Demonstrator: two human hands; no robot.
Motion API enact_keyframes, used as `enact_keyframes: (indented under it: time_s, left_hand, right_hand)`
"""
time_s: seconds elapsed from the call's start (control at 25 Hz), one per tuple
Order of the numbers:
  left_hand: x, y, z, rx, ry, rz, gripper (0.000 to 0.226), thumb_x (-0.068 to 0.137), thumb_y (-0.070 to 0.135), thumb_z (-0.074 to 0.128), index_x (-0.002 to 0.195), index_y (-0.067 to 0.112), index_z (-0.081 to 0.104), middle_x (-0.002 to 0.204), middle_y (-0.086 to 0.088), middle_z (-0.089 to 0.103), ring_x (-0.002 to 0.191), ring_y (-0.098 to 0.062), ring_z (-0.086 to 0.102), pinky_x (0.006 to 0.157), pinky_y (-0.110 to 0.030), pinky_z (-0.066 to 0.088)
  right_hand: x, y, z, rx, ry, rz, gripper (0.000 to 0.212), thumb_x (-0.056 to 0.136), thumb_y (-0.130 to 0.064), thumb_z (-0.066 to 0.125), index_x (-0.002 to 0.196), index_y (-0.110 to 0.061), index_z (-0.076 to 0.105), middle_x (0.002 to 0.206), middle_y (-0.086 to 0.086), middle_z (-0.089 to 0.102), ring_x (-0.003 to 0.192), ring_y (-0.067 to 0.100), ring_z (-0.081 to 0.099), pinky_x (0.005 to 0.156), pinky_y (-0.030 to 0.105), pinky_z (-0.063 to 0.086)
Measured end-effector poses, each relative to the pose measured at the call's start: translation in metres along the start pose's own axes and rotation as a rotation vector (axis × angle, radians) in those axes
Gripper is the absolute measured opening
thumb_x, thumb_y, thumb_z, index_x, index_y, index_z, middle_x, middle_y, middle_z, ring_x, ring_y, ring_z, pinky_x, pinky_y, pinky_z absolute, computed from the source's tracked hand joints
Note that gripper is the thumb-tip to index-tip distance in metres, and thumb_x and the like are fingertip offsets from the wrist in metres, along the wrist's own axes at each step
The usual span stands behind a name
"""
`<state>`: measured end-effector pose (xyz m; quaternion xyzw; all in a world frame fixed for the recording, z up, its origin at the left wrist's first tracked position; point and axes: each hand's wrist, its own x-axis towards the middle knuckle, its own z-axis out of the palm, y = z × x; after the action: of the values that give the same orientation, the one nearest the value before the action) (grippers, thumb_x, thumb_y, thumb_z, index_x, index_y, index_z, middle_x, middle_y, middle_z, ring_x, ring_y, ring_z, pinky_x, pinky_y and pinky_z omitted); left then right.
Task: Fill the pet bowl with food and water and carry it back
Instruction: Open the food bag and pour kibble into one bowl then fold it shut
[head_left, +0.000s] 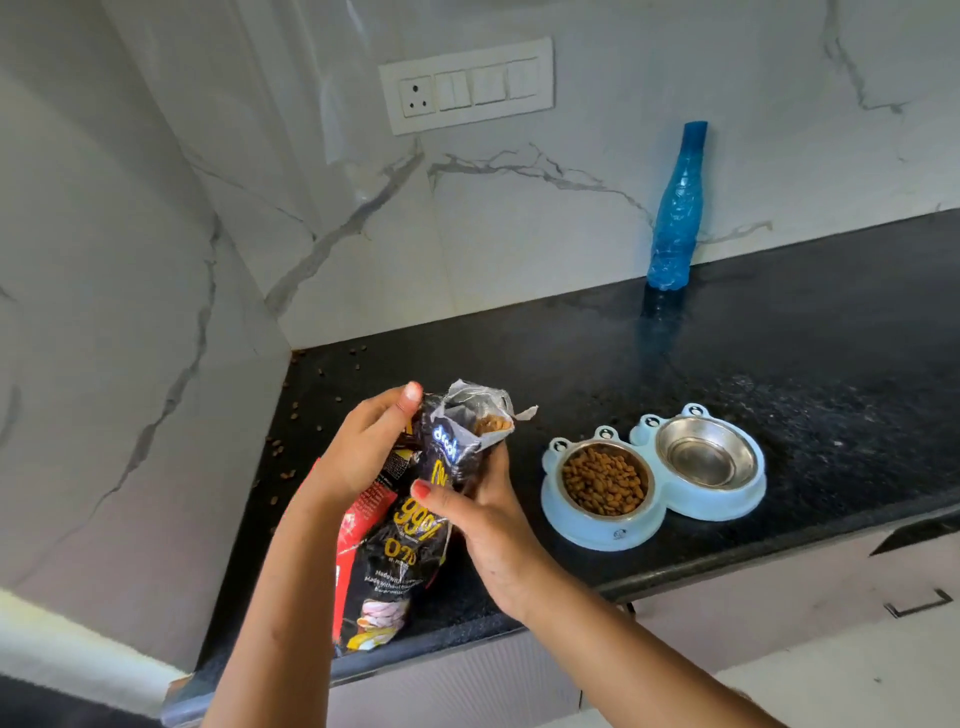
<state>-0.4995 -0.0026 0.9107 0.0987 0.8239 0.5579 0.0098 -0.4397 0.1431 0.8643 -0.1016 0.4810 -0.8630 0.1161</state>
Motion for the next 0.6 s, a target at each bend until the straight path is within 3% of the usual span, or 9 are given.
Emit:
enact_keyframes:
  time_s: [0.08,0.12,0.2,0.32,0.4,0.44,0.52,0.6]
  left_hand:
    - [-0.011,0.007,-0.01,-0.004,0.098,-0.009,0.053,0.086,0.066,0.038,0.084,0.021,0.066,0.08,0.01,0.071,0.078,0.007,0.063,0.08,-0.015,0.045]
    - [-0.014,0.009,-0.015,-0.006,0.132,-0.021,0.05,0.088,0.063,0.032,0.084,0.024,0.063,0.074,0.016,0.07,0.074,0.01,0.062,0.075,-0.012,0.044]
    - [-0.023,0.008,-0.027,-0.054,0.183,-0.054,0.052,0.086,0.067,0.03,0.082,0.027,0.062,0.07,0.017,0.069,0.07,0.006,0.062,0.074,-0.019,0.043]
    - [-0.036,0.004,-0.045,-0.188,0.27,-0.079,0.059,0.077,0.082,0.037,0.079,0.031,0.066,0.078,0.008,0.07,0.079,-0.011,0.062,0.083,-0.033,0.044]
    - [-0.048,0.009,-0.051,-0.23,0.334,-0.05,0.057,0.088,0.069,0.03,0.085,0.024,0.065,0.077,0.008,0.072,0.077,-0.007,0.065,0.079,-0.025,0.049]
    - [-0.055,0.008,-0.053,-0.24,0.343,-0.039,0.057,0.093,0.06,0.025,0.091,0.019,0.065,0.08,0.007,0.073,0.078,-0.004,0.067,0.075,-0.02,0.051]
    - [-0.07,0.004,-0.055,-0.278,0.356,-0.039,0.062,0.095,0.058,0.023,0.112,0.013,0.063,0.102,-0.002,0.073,0.097,-0.01,0.068,0.079,-0.019,0.052]
    - [-0.091,-0.005,-0.052,-0.33,0.383,-0.034,0.061,0.095,0.059,0.025,0.127,0.017,0.056,0.122,-0.005,0.066,0.115,-0.016,0.062,0.09,-0.026,0.05]
  right_hand:
    - [0.001,-0.008,0.016,-0.071,-0.066,-0.017,0.077,0.074,0.001,0.071,0.136,-0.029,0.037,0.123,-0.005,0.066,0.113,0.007,0.062,0.085,0.019,0.052]
    - [0.002,-0.011,0.023,-0.084,-0.09,-0.026,0.078,0.073,0.001,0.071,0.136,-0.029,0.035,0.123,-0.005,0.065,0.113,0.006,0.062,0.085,0.018,0.051]
    - [0.005,-0.013,0.037,-0.106,-0.133,-0.041,0.079,0.072,-0.002,0.071,0.137,-0.027,0.034,0.125,-0.003,0.064,0.114,0.007,0.061,0.087,0.021,0.052]
    - [0.011,-0.01,0.06,-0.135,-0.217,-0.05,0.075,0.075,-0.003,0.071,0.137,-0.026,0.036,0.124,-0.003,0.065,0.116,0.01,0.061,0.09,0.023,0.052]
    - [0.014,-0.007,0.072,-0.18,-0.265,-0.047,0.075,0.079,-0.003,0.07,0.141,-0.026,0.034,0.13,-0.001,0.062,0.12,0.011,0.058,0.096,0.025,0.05]
    - [0.016,-0.003,0.076,-0.245,-0.28,-0.072,0.074,0.08,-0.012,0.072,0.142,-0.029,0.034,0.132,-0.002,0.059,0.123,0.011,0.056,0.101,0.03,0.048]
    - [0.02,0.01,0.078,-0.562,-0.239,-0.207,0.069,0.079,-0.051,0.066,0.14,-0.042,0.035,0.134,-0.01,0.056,0.127,0.011,0.051,0.107,0.046,0.04]
    - [0.023,0.028,0.077,-0.915,-0.186,-0.288,0.08,0.074,-0.084,0.036,0.143,-0.044,0.027,0.141,-0.016,0.045,0.137,0.013,0.036,0.108,0.056,0.03]
